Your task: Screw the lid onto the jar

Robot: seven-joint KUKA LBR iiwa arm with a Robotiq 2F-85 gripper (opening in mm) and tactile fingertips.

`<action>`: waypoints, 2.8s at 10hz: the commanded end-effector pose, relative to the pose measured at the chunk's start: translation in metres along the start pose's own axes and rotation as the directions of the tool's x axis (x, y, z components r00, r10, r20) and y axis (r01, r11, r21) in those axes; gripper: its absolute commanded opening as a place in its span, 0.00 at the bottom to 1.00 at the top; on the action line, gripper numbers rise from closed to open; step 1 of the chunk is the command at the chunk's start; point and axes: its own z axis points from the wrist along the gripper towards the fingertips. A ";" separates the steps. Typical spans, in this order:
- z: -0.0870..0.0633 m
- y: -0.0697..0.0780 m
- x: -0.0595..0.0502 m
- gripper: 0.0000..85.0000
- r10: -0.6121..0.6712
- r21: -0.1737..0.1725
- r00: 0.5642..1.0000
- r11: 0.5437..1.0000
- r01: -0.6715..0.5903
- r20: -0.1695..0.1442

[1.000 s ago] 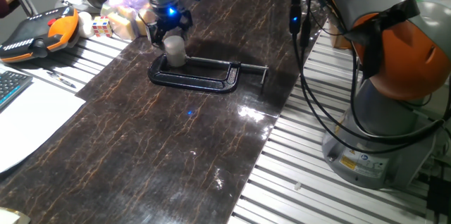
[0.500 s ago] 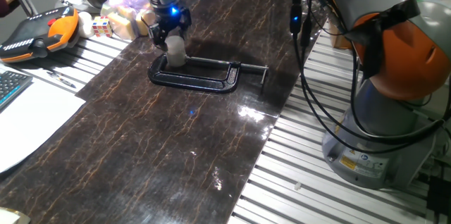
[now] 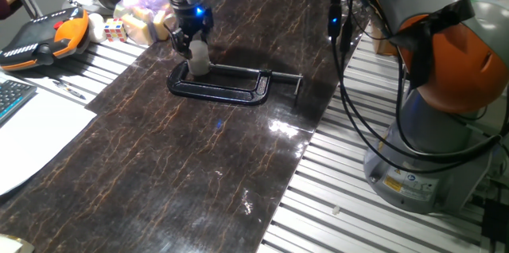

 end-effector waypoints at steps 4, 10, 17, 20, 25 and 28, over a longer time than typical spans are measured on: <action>0.000 0.000 0.000 0.84 -0.348 -0.010 0.938 0.938 0.348 0.015; 0.001 0.000 0.000 0.79 -0.333 -0.012 0.943 0.943 0.333 0.019; 0.001 0.000 0.000 0.66 -0.322 -0.018 0.946 0.946 0.323 0.023; 0.001 -0.001 0.000 0.53 -0.333 -0.015 0.943 0.943 0.333 0.015; 0.001 -0.001 0.000 0.54 -0.276 -0.011 0.961 0.961 0.276 0.015; 0.001 -0.001 0.000 0.54 -0.158 -0.019 0.987 0.987 0.158 0.007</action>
